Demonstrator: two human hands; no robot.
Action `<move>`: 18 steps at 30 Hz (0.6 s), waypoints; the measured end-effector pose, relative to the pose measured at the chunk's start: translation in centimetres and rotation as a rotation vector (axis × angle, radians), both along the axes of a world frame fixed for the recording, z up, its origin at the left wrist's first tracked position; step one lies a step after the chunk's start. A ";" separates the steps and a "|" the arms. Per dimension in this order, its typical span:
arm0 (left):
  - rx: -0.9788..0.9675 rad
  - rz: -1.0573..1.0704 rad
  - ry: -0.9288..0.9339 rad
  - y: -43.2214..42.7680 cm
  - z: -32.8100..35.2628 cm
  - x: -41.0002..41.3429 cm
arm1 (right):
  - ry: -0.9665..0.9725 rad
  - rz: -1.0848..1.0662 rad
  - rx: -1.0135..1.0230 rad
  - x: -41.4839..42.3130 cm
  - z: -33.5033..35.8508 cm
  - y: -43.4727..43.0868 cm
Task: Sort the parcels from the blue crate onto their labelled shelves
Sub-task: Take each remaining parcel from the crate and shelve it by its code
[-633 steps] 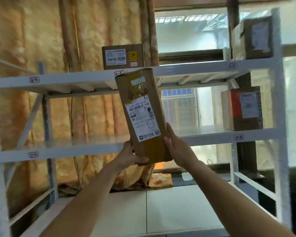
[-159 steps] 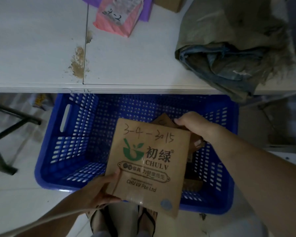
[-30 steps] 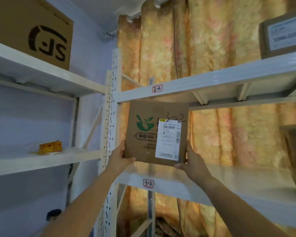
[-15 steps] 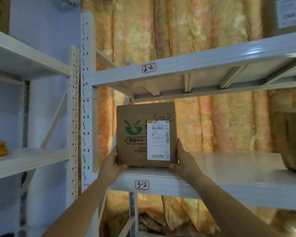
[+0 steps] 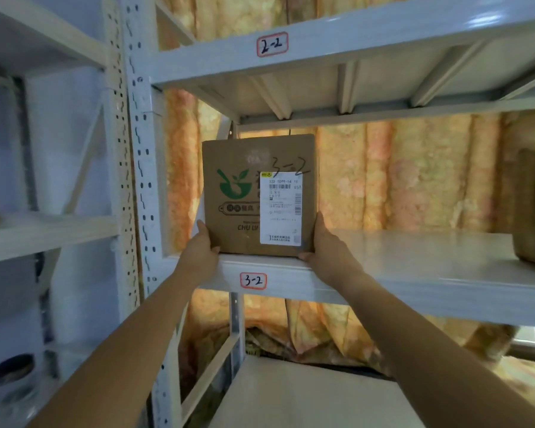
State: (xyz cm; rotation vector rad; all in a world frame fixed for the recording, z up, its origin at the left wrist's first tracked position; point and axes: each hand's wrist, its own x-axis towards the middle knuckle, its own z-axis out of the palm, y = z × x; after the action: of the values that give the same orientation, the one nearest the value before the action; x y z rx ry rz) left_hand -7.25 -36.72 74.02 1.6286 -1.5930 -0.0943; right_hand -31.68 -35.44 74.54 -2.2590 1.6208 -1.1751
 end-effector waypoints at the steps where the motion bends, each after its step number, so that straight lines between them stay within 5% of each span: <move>1: 0.000 0.004 -0.018 0.2 -0.1 -0.2 | 0.025 -0.010 0.040 -0.1 0.2 0.2; 5: 0.038 -0.014 -0.048 2.0 -0.2 0.4 | 0.151 -0.102 0.138 -1.0 1.5 2.3; 9: 0.191 0.077 -0.265 7.3 -0.6 2.3 | 0.183 -0.112 -0.249 0.3 3.0 5.9; 13: 0.307 0.224 -0.506 14.6 0.6 4.1 | 0.231 0.167 -0.368 4.4 3.9 10.1; 18: 0.310 0.435 -0.368 25.4 0.6 5.0 | 0.437 0.541 -0.245 8.3 2.2 16.1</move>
State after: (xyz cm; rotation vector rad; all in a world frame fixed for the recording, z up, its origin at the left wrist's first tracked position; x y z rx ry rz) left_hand -2.24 -11.29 74.64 2.3077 -1.4967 0.2087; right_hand -23.37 -19.36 76.71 -3.0026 0.8704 -0.8104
